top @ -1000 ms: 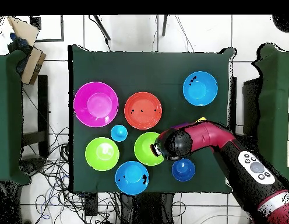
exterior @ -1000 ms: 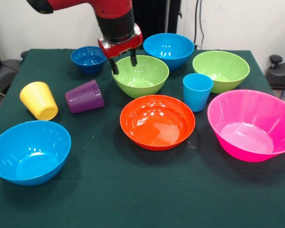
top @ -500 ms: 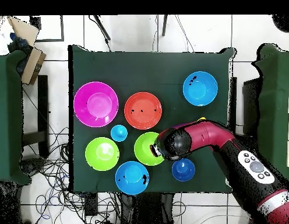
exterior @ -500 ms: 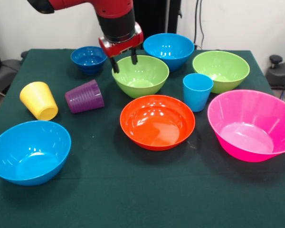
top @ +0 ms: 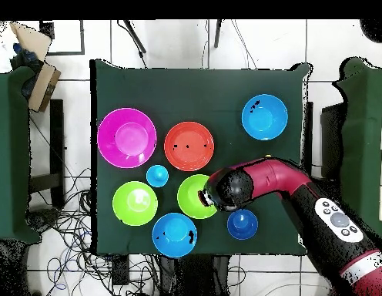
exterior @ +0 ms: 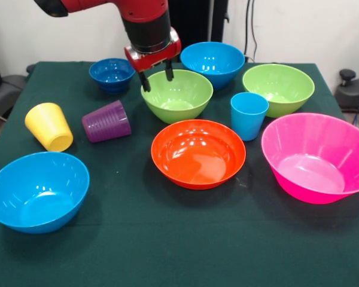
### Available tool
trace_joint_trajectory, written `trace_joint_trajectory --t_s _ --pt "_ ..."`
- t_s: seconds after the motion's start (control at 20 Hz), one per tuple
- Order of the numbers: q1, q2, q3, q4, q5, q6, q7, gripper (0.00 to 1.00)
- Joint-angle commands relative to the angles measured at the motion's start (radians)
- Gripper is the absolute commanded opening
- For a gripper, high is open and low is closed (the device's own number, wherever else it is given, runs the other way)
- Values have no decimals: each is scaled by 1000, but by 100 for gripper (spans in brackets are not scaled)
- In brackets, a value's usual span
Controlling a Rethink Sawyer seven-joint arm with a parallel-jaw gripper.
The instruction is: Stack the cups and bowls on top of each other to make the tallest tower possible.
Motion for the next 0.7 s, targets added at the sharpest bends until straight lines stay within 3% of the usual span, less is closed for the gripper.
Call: trace_joint_trajectory --t_s 0.05,0.7 --pt "4 25 31 -93 -6 92 -327 100" --pt "-7 42 51 -137 -7 139 -379 100"
